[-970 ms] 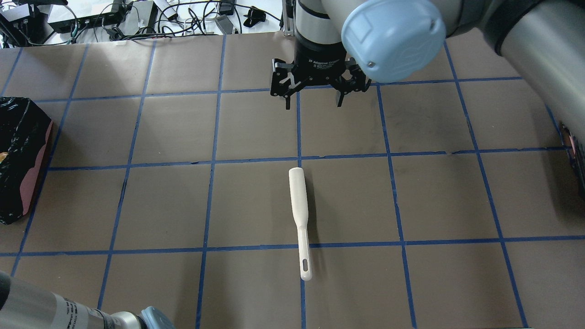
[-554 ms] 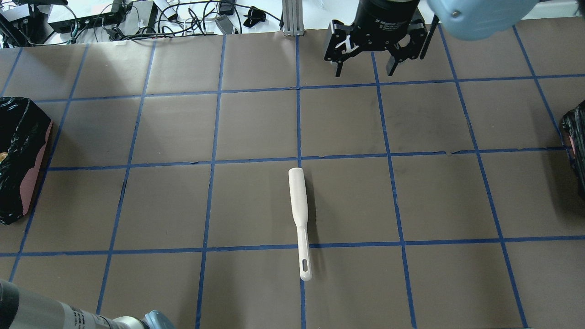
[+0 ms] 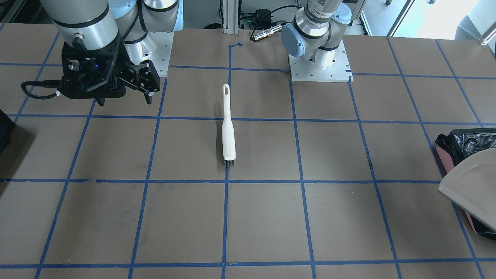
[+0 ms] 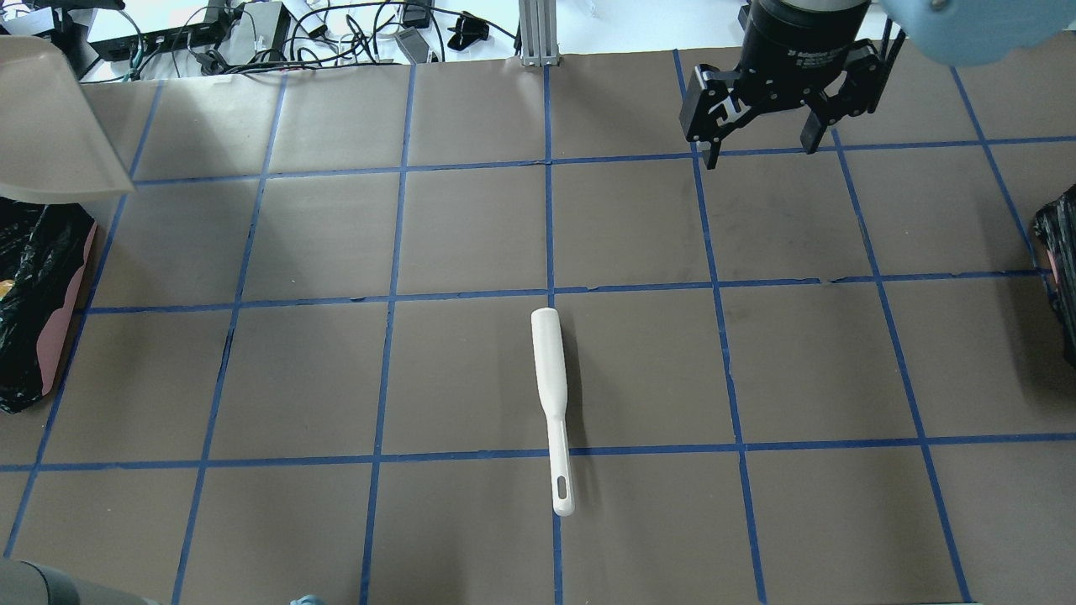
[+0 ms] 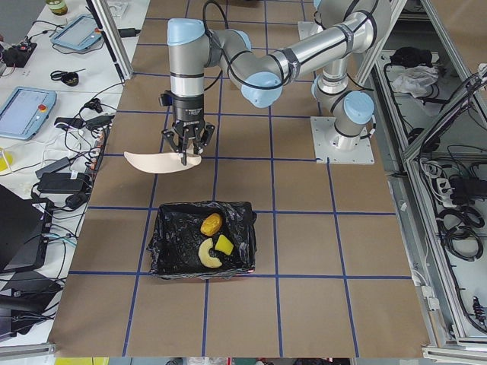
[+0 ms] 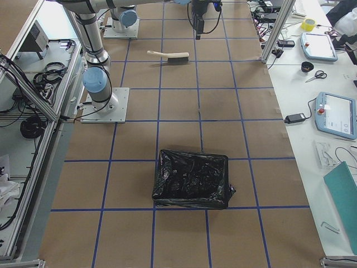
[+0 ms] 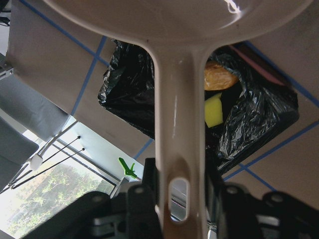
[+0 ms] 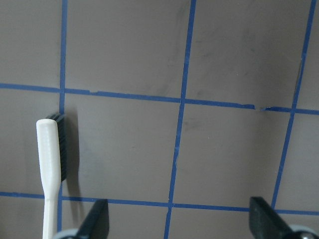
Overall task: Sweep and dump trash in nearest bin
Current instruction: 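Carry the dustpan back and set it beside the brush with the left gripper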
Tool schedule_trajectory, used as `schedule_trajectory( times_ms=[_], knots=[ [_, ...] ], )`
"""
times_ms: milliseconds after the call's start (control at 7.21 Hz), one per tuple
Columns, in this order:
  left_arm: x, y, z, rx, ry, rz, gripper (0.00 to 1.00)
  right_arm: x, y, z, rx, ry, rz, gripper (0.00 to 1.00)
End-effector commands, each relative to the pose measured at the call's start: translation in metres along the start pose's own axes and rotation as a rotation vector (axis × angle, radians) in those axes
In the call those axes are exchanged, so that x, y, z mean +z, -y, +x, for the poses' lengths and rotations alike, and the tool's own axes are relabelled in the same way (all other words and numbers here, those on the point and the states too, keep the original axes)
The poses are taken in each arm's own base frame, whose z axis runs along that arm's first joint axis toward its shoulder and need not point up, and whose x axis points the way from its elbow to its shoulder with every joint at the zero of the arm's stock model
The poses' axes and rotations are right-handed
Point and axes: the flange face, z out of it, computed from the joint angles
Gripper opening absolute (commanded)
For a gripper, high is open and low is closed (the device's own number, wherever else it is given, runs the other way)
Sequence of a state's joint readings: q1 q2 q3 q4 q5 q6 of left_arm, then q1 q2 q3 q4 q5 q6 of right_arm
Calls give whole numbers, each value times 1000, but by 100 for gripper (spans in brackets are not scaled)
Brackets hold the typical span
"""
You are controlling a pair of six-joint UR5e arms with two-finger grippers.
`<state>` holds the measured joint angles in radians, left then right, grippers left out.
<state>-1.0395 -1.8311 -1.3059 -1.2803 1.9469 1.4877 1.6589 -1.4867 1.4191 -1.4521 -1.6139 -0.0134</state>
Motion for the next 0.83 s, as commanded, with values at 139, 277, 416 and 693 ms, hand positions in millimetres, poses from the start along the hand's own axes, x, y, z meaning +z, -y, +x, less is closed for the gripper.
schedule_trajectory(
  times_ms=[139,277,416,693],
  knots=[
    [-37,143,72,-360,-206,149,0,19,-37,0,-3,-5,61,100],
    [-45,181,94,-472,-273,191,0,15,-34,2,-1,-3,84,100],
    [-57,224,125,-544,-323,207,0,13,-34,1,1,8,89,100],
    [-77,308,192,-641,-417,214,0,9,-35,-2,-3,13,120,100]
  ],
)
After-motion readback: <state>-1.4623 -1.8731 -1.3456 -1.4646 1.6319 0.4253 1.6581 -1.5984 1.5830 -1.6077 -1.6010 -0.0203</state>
